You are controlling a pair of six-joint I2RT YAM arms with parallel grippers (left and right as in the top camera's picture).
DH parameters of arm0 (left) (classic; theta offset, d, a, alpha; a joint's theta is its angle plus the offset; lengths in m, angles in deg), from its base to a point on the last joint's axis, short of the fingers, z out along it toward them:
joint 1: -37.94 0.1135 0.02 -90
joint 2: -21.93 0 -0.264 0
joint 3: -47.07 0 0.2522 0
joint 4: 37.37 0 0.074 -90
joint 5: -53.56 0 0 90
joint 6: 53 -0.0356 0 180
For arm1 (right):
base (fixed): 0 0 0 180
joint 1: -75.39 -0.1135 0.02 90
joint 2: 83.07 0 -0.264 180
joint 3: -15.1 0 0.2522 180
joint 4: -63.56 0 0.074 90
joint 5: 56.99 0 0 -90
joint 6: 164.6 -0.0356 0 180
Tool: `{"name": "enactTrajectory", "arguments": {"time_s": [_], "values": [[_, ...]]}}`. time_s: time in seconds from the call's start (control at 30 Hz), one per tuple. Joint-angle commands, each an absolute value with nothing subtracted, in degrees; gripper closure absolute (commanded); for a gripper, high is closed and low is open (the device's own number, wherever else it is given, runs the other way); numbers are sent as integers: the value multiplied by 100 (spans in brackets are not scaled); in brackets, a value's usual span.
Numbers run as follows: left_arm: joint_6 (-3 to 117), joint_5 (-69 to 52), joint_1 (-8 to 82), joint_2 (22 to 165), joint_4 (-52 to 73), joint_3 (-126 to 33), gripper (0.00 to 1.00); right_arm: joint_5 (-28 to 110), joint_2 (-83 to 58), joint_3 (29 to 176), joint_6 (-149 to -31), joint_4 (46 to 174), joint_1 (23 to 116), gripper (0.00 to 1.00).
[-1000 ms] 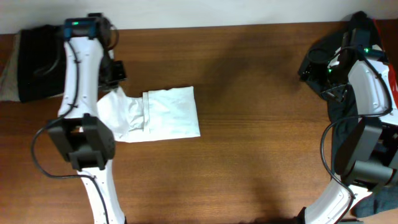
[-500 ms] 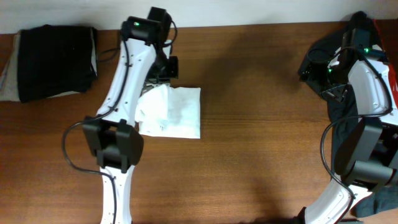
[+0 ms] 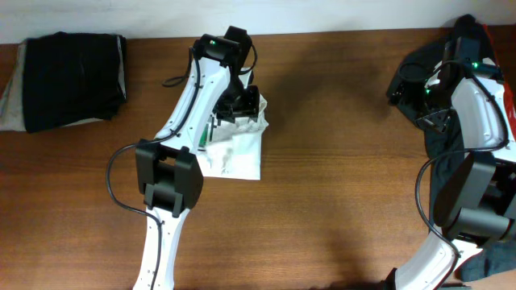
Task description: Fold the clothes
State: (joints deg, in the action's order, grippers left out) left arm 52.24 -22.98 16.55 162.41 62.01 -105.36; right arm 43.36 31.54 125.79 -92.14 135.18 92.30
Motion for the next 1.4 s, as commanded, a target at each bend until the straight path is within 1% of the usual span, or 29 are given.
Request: {"name": "enactTrajectory", "arguments": {"time_s": [0.0, 0.1, 0.23, 0.33, 0.37, 0.43, 0.6, 0.73, 0.77, 0.8, 0.83, 0.87, 0.93, 1.0, 1.03, 1.07, 1.1, 1.13, 1.17, 1.2, 1.23, 1.3, 1.33, 1.37], "values": [[4859, -1599, 1629, 16267, 6201, -10704, 45, 4284, 3174, 12693, -9177, 13518, 9230, 1], [4802, -1892, 1773, 16149, 6525, -11017, 48, 4284, 3174, 12693, -9177, 13516, 9230, 1], [4800, -2766, 2250, 15939, 7285, -11491, 45, 4284, 3174, 12693, -9177, 13518, 9230, 1], [4741, -2644, 2318, 15948, 7311, -11052, 57, 4284, 3174, 12693, -9177, 13516, 9230, 1], [4739, -2574, 2274, 15950, 7292, -10879, 57, 4284, 3174, 12693, -9177, 13516, 9230, 1], [4741, -2506, 2121, 15961, 7036, -10451, 60, 4284, 3174, 12693, -9177, 13518, 9230, 1], [4743, -1555, 1487, 15981, 5854, -9463, 60, 4284, 3174, 12693, -9177, 13518, 9230, 1], [4741, -1535, 1199, 15981, 5613, -9168, 60, 4284, 3174, 12693, -9177, 13518, 9230, 1], [4739, -1518, 1140, 15981, 5552, -9170, 66, 4284, 3174, 12693, -9177, 13518, 9230, 1], [4739, -1476, 1107, 15981, 5504, -9170, 82, 4284, 3174, 12693, -9177, 13516, 9230, 1], [4739, -1374, 1083, 15979, 5456, -9177, 94, 4284, 3174, 12693, -9177, 13516, 9230, 1], [4621, -1160, 1070, 15979, 5430, -9216, 100, 4284, 3174, 12693, -9177, 13518, 9230, 1], [4461, -836, 1050, 15979, 5395, -9358, 100, 4284, 3174, 12693, -9177, 13518, 9230, 1], [4413, -768, 987, 15979, 5364, -9511, 99, 4284, 3174, 12693, -9177, 13516, 9230, 1], [4415, -768, 914, 15979, 5309, -9566, 89, 4284, 3174, 12693, -9177, 13518, 9230, 1], [4415, -768, 873, 15979, 5294, -9594, 58, 4284, 3174, 12693, -9177, 13518, 9230, 1], [4415, -770, 847, 15979, 5290, -9596, 30, 4284, 3174, 12693, -9177, 13518, 9230, 1], [4418, -770, 847, 15979, 5294, -9596, 17, 4284, 3174, 12693, -9177, 13518, 9230, 1], [4418, -768, 849, 15979, 5294, -9598, 15, 4284, 3174, 12693, -9177, 13518, 9230, 1], [4415, -770, 855, 15972, 5318, -9631, 15, 4284, 3174, 12693, -9177, 13518, 9230, 1], [4339, -799, 875, 15961, 5469, -9771, 17, 4284, 3174, 12693, -9177, 13518, 9230, 1], [4337, -1323, 967, 15896, 5849, -10097, 21, 4284, 3174, 12693, -9177, 13518, 9230, 1], [4337, -1927, 1126, 15749, 6186, -10431, 21, 4284, 3174, 12693, -9177, 13518, 9230, 1], [4337, -2112, 1231, 15649, 6324, -10599, 21, 4284, 3174, 12693, -9177, 13518, 9230, 1]]}}
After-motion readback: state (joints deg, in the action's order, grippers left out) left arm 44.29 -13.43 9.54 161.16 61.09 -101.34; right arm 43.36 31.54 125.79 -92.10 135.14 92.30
